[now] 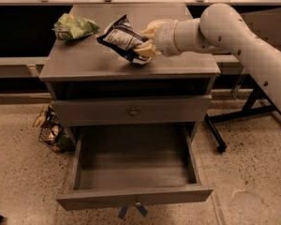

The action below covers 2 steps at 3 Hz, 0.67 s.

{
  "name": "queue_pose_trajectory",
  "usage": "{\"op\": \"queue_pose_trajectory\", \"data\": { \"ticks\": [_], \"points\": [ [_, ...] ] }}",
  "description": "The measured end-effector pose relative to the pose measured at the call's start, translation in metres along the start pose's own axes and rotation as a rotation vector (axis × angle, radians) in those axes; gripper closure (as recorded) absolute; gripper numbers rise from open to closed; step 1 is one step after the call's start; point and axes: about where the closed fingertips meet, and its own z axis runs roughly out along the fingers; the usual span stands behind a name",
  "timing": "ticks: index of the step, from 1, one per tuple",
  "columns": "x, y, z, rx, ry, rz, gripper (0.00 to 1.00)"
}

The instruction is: Pick blue chip bag from middle drawer and place on counter

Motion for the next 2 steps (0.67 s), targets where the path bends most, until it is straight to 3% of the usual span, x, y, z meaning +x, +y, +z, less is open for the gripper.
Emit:
{"op": "queue_pose_trajectory", "data": {
  "ticks": [2],
  "points": [
    [0.0048, -0.0044, 0.0162, 0.029, -0.011, 0.016, 0.13]
  ]
}}
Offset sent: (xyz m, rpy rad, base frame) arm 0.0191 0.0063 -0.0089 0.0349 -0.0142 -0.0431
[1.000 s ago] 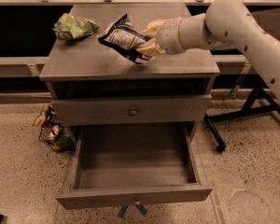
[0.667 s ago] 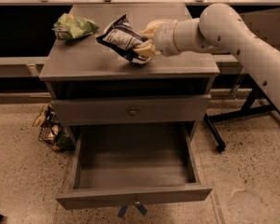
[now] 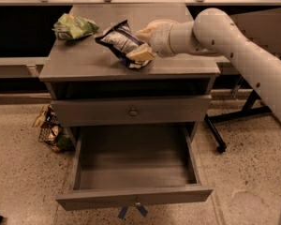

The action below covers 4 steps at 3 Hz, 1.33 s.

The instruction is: Pick blue chip bag from middle drawer and place on counter

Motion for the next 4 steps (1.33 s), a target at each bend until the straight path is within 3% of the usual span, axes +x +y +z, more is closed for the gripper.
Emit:
{"op": "queue_pose_trajectory", "data": {
  "ticks": [1, 2, 3, 4],
  "points": [
    [0.002, -0.001, 0.005, 0.01, -0.004, 0.005, 0.0],
    [0.002, -0.001, 0.006, 0.009, -0.004, 0.005, 0.0],
    [-0.016, -0.005, 0.006, 0.029, -0.08, 0.065, 0.0],
    [-0.039, -0.03, -0.026, 0.134, -0.123, 0.176, 0.0]
  ]
}}
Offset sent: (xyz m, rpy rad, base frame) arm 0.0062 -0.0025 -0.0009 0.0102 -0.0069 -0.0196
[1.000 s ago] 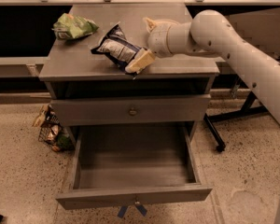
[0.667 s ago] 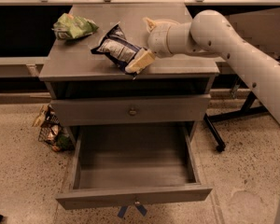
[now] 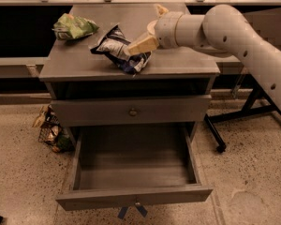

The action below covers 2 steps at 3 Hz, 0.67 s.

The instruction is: Pick blue chip bag from middle drawer and place on counter

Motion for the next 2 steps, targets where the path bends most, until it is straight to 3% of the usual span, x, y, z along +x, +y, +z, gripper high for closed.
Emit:
{"op": "queue_pose_trajectory", "data": {
  "ticks": [1, 2],
  "points": [
    [-0.025, -0.026, -0.039, 0.123, 0.0, 0.112, 0.0],
    [-0.029, -0.046, -0.088, 0.275, 0.06, 0.188, 0.0]
  ]
}}
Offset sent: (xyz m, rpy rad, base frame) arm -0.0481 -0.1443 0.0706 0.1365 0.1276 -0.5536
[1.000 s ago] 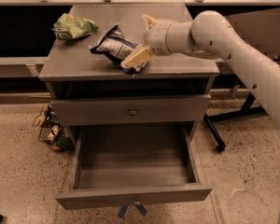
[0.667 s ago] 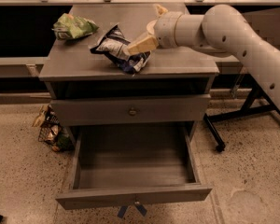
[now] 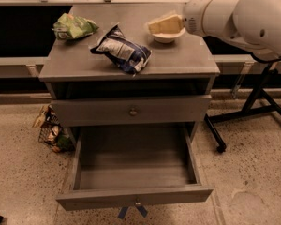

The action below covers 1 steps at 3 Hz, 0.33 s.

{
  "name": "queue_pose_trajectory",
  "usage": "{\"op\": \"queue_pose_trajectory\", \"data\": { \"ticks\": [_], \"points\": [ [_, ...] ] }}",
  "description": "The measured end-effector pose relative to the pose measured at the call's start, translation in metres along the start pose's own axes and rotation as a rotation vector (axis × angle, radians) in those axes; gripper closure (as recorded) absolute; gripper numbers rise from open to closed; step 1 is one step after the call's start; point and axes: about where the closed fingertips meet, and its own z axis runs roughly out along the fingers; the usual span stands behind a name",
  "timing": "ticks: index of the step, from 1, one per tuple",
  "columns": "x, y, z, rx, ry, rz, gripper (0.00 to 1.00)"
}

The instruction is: Pick blue chip bag from middle drawer and place on counter

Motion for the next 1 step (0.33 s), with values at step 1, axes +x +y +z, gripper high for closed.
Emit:
{"op": "queue_pose_trajectory", "data": {
  "ticks": [1],
  "points": [
    [0.0016, 0.0008, -0.0043, 0.016, 0.011, 0.044, 0.0]
  ]
}}
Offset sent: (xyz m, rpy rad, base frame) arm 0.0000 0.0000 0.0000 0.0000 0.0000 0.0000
